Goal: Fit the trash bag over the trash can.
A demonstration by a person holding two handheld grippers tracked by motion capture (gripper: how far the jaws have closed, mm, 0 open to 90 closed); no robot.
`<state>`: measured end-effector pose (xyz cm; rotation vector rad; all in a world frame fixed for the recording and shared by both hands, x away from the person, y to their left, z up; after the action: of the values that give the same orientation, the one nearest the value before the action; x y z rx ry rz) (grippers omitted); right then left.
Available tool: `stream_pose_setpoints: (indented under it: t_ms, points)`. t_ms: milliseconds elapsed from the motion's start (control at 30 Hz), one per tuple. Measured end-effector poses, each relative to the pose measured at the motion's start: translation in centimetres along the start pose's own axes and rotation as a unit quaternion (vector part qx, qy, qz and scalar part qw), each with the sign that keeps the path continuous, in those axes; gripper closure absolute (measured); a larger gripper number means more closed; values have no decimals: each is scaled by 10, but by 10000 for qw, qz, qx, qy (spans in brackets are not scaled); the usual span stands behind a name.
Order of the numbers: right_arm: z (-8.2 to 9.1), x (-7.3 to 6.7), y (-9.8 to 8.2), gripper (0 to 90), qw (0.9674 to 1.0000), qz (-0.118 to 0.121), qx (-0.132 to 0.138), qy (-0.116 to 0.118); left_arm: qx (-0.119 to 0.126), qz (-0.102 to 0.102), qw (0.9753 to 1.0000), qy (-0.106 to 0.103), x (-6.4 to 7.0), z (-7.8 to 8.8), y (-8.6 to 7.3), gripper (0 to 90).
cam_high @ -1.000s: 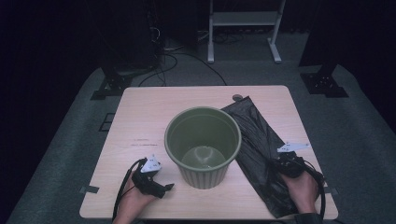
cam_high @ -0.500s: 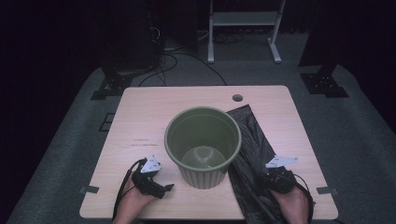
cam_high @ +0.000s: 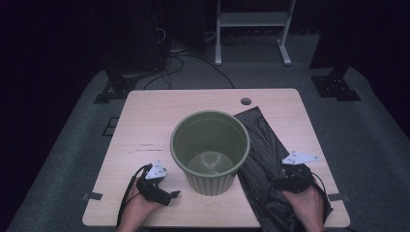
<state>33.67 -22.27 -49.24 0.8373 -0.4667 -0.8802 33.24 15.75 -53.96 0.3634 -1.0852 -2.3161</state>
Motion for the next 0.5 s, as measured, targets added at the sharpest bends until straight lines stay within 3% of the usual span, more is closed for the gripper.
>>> stream_pose_setpoints:
  t_ms: [100, 267, 500]
  points:
    - [3, 8, 7, 128, 9999, 18, 45, -123, 4, 3, 10000, 1, 0, 0, 0, 0]
    - [5, 20, 21, 120, 9999, -3, 129, -101, 0, 0, 10000, 0, 0, 0, 0, 0]
    - [-15, 53, 24, 120, 9996, -207, 29, -206, 3, 4, 10000, 0, 0, 0, 0, 0]
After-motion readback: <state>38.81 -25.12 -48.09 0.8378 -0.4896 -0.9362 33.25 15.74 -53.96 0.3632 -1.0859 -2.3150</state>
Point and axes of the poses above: each handheld gripper's, and its own axes: z roughly backward along the jaws, y roughly out of its top, x roughly to its right, the point moved 8 cm from there along -z, roughly forward along the jaws, and after that the axes turned 5 degrees about x, right-handed, at the moved point
